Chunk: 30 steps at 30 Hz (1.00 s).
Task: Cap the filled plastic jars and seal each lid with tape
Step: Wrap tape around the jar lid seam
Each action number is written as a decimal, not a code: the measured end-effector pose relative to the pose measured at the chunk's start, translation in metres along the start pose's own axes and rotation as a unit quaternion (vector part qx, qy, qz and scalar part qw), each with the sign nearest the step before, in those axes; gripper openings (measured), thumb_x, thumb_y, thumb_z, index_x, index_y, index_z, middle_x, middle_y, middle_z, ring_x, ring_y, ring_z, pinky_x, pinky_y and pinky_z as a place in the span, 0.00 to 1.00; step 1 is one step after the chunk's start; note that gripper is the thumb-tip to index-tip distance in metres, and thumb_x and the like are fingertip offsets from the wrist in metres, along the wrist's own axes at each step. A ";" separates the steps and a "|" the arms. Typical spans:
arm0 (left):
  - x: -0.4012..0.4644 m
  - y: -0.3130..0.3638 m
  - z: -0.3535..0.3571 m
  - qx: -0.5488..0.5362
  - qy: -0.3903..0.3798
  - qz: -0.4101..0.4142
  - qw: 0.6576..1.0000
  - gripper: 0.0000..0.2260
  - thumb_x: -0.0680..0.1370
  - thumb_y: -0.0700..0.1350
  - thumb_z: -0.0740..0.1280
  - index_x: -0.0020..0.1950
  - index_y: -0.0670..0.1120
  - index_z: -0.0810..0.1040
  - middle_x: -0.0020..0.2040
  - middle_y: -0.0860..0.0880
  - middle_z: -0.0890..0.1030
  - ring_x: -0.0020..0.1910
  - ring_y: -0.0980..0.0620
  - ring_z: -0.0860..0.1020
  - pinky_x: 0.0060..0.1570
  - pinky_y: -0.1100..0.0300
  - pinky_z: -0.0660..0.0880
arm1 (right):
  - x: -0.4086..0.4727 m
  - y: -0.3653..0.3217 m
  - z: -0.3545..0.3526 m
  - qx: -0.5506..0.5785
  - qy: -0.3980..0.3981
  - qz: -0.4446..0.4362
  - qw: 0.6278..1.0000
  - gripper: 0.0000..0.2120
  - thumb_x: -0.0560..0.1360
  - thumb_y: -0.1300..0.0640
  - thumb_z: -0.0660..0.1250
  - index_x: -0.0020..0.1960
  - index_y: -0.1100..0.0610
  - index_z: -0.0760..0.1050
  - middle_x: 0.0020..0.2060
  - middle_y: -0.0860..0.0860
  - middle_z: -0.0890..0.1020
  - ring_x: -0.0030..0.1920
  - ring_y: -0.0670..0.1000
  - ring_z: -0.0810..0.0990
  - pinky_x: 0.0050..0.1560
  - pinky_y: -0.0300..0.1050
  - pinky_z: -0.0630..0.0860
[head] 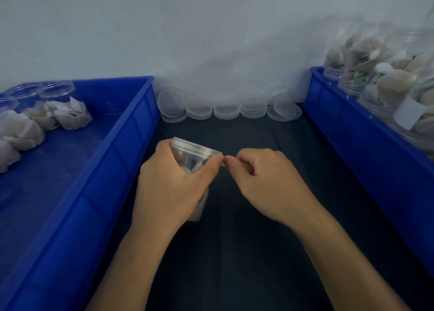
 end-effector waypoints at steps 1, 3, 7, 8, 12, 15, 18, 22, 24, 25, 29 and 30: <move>0.000 0.001 0.000 0.001 0.002 0.003 1.000 0.27 0.65 0.79 0.68 0.52 0.60 0.71 0.43 0.59 0.80 0.49 0.73 0.76 0.38 0.77 0.72 | 0.000 0.000 0.000 -0.002 0.001 0.000 1.000 0.27 0.81 0.34 0.59 0.34 0.53 0.69 0.25 0.47 0.73 0.27 0.48 0.71 0.32 0.44 0.65; -0.001 0.001 0.000 0.003 0.003 0.004 1.000 0.26 0.66 0.79 0.67 0.52 0.61 0.70 0.44 0.60 0.80 0.49 0.73 0.77 0.32 0.70 0.73 | 0.000 0.000 0.001 -0.002 -0.003 0.003 1.000 0.27 0.82 0.34 0.59 0.34 0.54 0.69 0.25 0.47 0.73 0.27 0.48 0.71 0.33 0.44 0.66; 0.000 -0.001 0.000 -0.025 -0.013 -0.012 1.000 0.28 0.65 0.78 0.66 0.54 0.60 0.72 0.46 0.61 0.82 0.49 0.73 0.77 0.35 0.70 0.71 | 0.000 0.000 0.003 0.012 -0.016 0.007 1.000 0.26 0.81 0.36 0.58 0.36 0.57 0.71 0.27 0.50 0.74 0.29 0.50 0.73 0.34 0.46 0.66; 0.000 -0.001 0.000 -0.031 -0.016 -0.013 0.999 0.29 0.65 0.78 0.66 0.54 0.60 0.72 0.47 0.63 0.81 0.49 0.74 0.77 0.34 0.71 0.73 | 0.000 0.000 0.004 0.012 -0.018 0.005 1.000 0.26 0.81 0.37 0.59 0.36 0.56 0.71 0.28 0.50 0.75 0.28 0.50 0.73 0.34 0.46 0.66; 0.000 0.000 0.001 -0.037 -0.026 -0.007 0.999 0.30 0.62 0.79 0.67 0.55 0.61 0.70 0.47 0.60 0.80 0.50 0.73 0.76 0.40 0.78 0.72 | -0.001 -0.003 0.004 0.000 -0.020 -0.005 1.000 0.26 0.82 0.37 0.59 0.36 0.55 0.71 0.28 0.50 0.75 0.29 0.51 0.73 0.33 0.46 0.67; -0.001 0.000 0.001 -0.030 -0.028 -0.004 0.999 0.31 0.61 0.79 0.68 0.55 0.62 0.70 0.48 0.61 0.79 0.51 0.74 0.75 0.34 0.72 0.72 | 0.000 -0.001 0.004 -0.003 -0.020 -0.002 1.000 0.26 0.82 0.36 0.59 0.36 0.54 0.71 0.27 0.49 0.75 0.29 0.50 0.73 0.34 0.47 0.68; -0.001 0.000 0.000 -0.023 -0.022 0.001 1.000 0.30 0.62 0.78 0.68 0.54 0.62 0.70 0.48 0.60 0.80 0.51 0.73 0.76 0.36 0.71 0.70 | -0.001 0.000 0.004 0.003 -0.022 -0.001 1.000 0.26 0.82 0.35 0.59 0.36 0.55 0.70 0.27 0.48 0.74 0.28 0.49 0.73 0.34 0.48 0.69; -0.001 0.001 -0.002 -0.024 -0.001 0.007 1.000 0.26 0.64 0.77 0.69 0.51 0.62 0.70 0.45 0.60 0.80 0.50 0.73 0.77 0.38 0.76 0.73 | -0.001 -0.001 0.004 0.012 -0.023 -0.002 1.000 0.27 0.80 0.34 0.58 0.37 0.56 0.71 0.29 0.52 0.76 0.28 0.50 0.72 0.33 0.48 0.69; -0.002 0.001 -0.003 -0.024 0.008 0.005 1.000 0.25 0.64 0.76 0.69 0.50 0.62 0.70 0.44 0.60 0.80 0.50 0.74 0.76 0.41 0.81 0.69 | -0.001 -0.002 0.003 0.014 -0.021 -0.006 1.000 0.26 0.80 0.35 0.58 0.37 0.55 0.71 0.29 0.51 0.76 0.29 0.51 0.74 0.33 0.48 0.70; -0.002 0.001 -0.003 -0.025 0.011 0.005 1.000 0.25 0.64 0.76 0.69 0.50 0.62 0.70 0.44 0.60 0.80 0.50 0.75 0.76 0.41 0.81 0.69 | -0.001 -0.003 0.003 0.013 -0.018 -0.010 1.000 0.25 0.81 0.35 0.58 0.36 0.54 0.71 0.28 0.50 0.76 0.28 0.50 0.74 0.33 0.47 0.70; -0.003 0.003 -0.002 -0.028 0.010 0.011 0.999 0.30 0.64 0.76 0.69 0.55 0.59 0.71 0.45 0.60 0.79 0.50 0.76 0.76 0.42 0.82 0.69 | -0.001 -0.005 -0.002 -0.018 0.006 -0.021 1.000 0.22 0.82 0.37 0.61 0.35 0.50 0.72 0.27 0.46 0.76 0.28 0.48 0.75 0.32 0.44 0.67; -0.003 0.002 -0.001 -0.032 0.006 0.009 0.999 0.30 0.63 0.76 0.70 0.56 0.59 0.71 0.45 0.60 0.80 0.50 0.75 0.76 0.41 0.81 0.69 | -0.001 -0.005 -0.002 -0.027 0.012 -0.023 0.999 0.22 0.82 0.37 0.61 0.35 0.49 0.72 0.26 0.45 0.76 0.28 0.47 0.75 0.32 0.43 0.67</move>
Point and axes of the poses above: each hand's wrist, its own x-axis towards the middle knuckle, its own z-axis out of the palm, y = z × x, the point moved 8 cm from there along x, towards the middle knuckle
